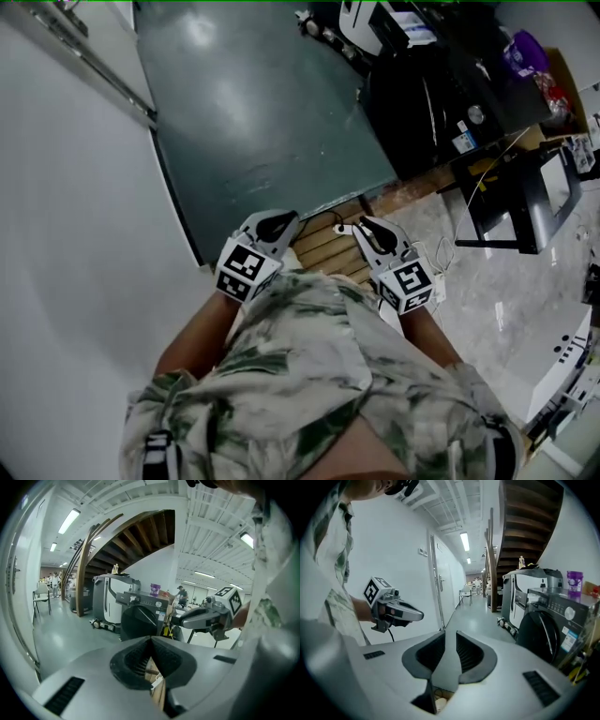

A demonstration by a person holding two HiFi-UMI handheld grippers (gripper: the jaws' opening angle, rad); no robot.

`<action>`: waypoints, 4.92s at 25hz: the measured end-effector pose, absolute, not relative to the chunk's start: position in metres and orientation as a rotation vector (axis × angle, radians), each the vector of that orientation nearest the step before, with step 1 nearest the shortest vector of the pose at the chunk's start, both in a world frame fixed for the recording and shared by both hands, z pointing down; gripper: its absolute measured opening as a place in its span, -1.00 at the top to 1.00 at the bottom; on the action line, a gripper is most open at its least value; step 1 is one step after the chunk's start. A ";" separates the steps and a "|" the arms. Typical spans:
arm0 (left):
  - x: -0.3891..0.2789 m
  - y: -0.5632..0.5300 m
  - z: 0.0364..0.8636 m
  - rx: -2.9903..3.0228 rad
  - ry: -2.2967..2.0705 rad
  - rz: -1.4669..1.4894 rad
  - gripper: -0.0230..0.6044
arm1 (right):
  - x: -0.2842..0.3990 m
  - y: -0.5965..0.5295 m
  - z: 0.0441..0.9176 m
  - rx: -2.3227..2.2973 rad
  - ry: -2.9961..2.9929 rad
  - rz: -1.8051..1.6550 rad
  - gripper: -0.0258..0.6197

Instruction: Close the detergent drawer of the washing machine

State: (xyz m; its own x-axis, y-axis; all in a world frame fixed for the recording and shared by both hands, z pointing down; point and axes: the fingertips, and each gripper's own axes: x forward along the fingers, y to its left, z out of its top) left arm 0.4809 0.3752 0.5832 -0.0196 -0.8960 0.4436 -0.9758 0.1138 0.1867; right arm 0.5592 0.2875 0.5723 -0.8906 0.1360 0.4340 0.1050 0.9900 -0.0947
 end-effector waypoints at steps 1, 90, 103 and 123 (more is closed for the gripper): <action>0.469 0.382 0.574 1.812 -1.951 0.233 0.85 | 0.545 0.292 0.565 -0.176 -2.676 0.084 0.63; -0.145 -0.119 0.431 2.415 -1.036 0.460 0.85 | 0.073 -0.240 0.554 1.613 -2.169 0.548 0.51; -0.131 -0.180 0.428 2.418 -0.991 0.456 0.85 | 0.090 -0.293 0.593 1.642 -2.096 0.650 0.52; -0.125 -0.215 0.435 2.417 -0.963 0.475 0.85 | 0.094 -0.325 0.609 1.638 -2.061 0.757 0.55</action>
State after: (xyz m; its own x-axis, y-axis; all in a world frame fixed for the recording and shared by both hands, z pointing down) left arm -0.1253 -0.2148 0.4346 0.6905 -0.5396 0.4817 -0.7106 -0.6303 0.3126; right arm 0.0939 -0.3253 0.6087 -0.2335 -0.7556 0.6120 -0.9721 0.1670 -0.1647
